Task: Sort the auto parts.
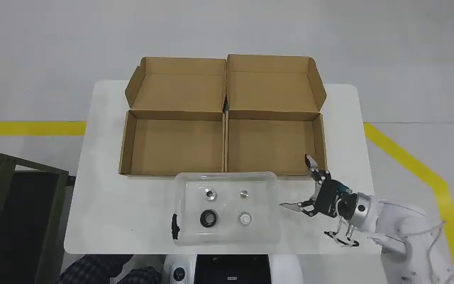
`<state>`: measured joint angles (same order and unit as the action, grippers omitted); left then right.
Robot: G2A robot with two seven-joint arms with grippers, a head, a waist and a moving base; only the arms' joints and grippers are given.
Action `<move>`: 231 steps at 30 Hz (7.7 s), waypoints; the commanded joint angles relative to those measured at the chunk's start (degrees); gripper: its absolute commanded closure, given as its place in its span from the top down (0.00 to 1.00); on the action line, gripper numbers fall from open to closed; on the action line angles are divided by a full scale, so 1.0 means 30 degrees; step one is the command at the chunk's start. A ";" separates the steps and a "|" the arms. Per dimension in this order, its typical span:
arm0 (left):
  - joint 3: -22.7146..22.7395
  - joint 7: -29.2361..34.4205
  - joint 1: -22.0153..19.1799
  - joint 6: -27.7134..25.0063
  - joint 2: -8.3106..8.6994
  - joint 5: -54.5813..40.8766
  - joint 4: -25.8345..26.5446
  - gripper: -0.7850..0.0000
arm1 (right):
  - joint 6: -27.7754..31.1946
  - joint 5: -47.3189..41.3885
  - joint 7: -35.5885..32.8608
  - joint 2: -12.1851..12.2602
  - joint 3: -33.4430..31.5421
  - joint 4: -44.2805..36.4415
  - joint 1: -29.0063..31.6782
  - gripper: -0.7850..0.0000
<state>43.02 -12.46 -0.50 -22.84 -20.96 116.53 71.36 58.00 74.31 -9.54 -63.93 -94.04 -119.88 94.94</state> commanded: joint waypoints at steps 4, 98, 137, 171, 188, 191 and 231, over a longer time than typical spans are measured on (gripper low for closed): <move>0.0000 0.0000 0.0000 0.0000 0.0000 0.0001 0.0000 1.00 | 0.0001 0.0436 -0.1180 0.0298 0.1650 -0.0562 -0.0551 1.00; 0.0000 0.0000 0.0000 0.0000 0.0000 0.0001 0.0000 1.00 | -0.1484 -0.2454 -0.2094 0.1768 0.8427 0.0631 -0.4712 0.00; 0.0000 0.0000 0.0000 0.0000 0.0000 0.0001 0.0000 1.00 | -0.2955 -0.9313 0.3061 0.1671 0.5499 0.2578 -0.5943 0.00; 0.0000 0.0000 0.0000 0.0000 0.0000 0.0001 0.0000 1.00 | -0.7694 -0.3662 -0.2942 0.0692 1.0697 0.7619 -1.1937 0.00; 0.0000 0.0000 0.0000 0.0000 0.0000 0.0001 0.0000 1.00 | -0.8379 -0.3474 -0.4531 -0.0338 1.3696 1.1706 -1.5102 0.00; 0.0000 0.0000 0.0000 0.0000 0.0000 0.0001 0.0000 1.00 | -0.8518 -0.3349 -0.4530 -0.0497 1.4043 1.2266 -1.5432 0.00; 0.0000 0.0000 0.0000 0.0000 0.0000 0.0001 0.0000 1.00 | -0.3604 -0.0006 -0.6197 0.1238 1.0476 0.0220 -0.6888 1.00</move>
<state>43.02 -12.46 -0.50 -22.84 -20.96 116.53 71.36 46.40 73.62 -28.26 -60.33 -62.80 -118.96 73.63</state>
